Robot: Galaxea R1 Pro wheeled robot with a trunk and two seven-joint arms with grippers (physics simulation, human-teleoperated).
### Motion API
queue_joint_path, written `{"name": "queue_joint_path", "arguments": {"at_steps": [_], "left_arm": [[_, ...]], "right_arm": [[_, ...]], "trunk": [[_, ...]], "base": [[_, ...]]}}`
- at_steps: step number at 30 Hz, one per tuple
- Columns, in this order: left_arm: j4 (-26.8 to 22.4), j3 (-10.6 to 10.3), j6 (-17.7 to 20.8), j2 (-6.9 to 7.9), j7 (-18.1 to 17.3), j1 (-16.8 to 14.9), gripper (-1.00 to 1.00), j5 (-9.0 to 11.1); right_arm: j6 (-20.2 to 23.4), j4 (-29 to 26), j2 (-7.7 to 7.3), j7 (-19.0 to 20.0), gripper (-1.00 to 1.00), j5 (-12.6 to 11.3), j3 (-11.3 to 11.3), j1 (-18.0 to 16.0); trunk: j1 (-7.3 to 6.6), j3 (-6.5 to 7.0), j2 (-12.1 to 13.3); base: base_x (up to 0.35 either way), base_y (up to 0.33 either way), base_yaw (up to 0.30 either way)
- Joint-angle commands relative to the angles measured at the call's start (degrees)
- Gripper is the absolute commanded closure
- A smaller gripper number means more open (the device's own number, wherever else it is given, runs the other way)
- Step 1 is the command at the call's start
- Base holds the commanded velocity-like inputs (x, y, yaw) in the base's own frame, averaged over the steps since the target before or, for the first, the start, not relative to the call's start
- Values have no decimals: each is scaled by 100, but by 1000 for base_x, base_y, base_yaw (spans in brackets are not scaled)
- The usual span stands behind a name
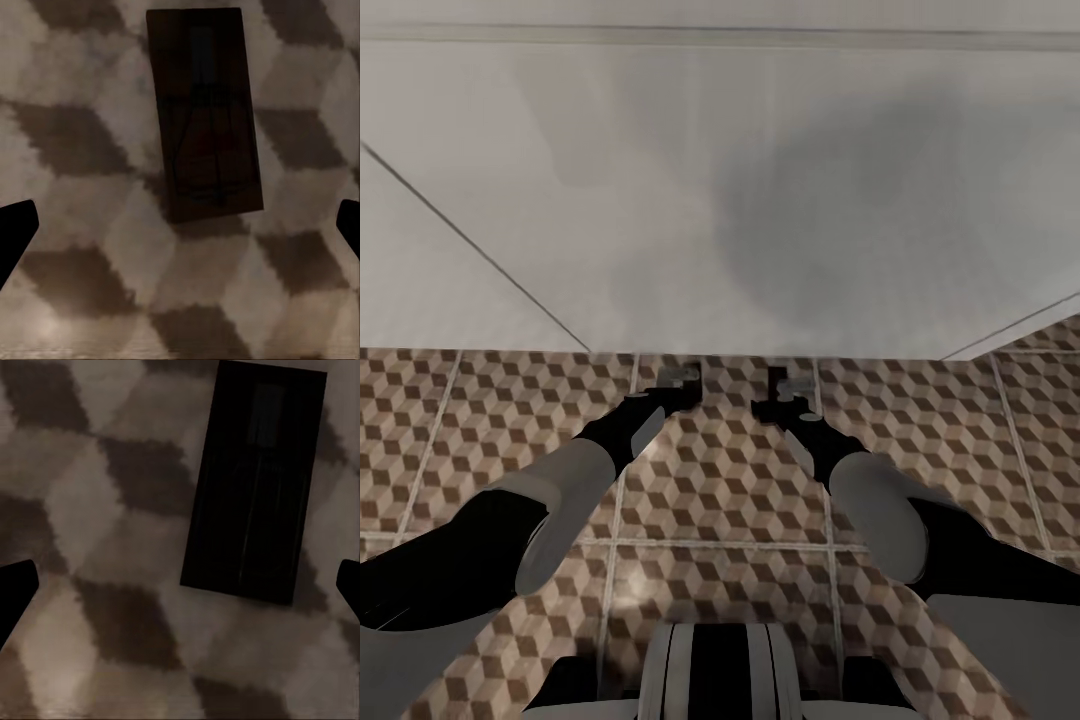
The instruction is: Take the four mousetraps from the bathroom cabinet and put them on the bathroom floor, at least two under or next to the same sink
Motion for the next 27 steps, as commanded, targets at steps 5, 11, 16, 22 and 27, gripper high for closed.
{"name": "queue_joint_path", "arguments": {"at_steps": [5,11,16,22,27], "left_arm": [[-7,-28,25,0,26,-1,-100,53],[-7,-28,25,0,26,-1,-100,53],[-7,-28,25,0,26,-1,-100,53],[-7,-25,25,0,26,-1,-100,53],[-3,-21,25,0,26,-1,-100,53]], "right_arm": [[-13,4,3,-11,-100,57,-48,-3],[-13,5,3,-11,-100,57,-48,-3],[-13,5,3,-11,-100,57,-47,-3],[-13,5,3,-11,-100,57,-48,-3],[-13,5,3,-11,-100,57,-44,-3]], "trunk": [[-3,-3,-1],[-3,-3,-1],[-3,-3,-1],[-3,-3,-1],[-3,-3,-1]], "base": [[-252,0,0],[-286,0,0],[-266,0,0],[-120,0,0],[-29,0,0]]}}
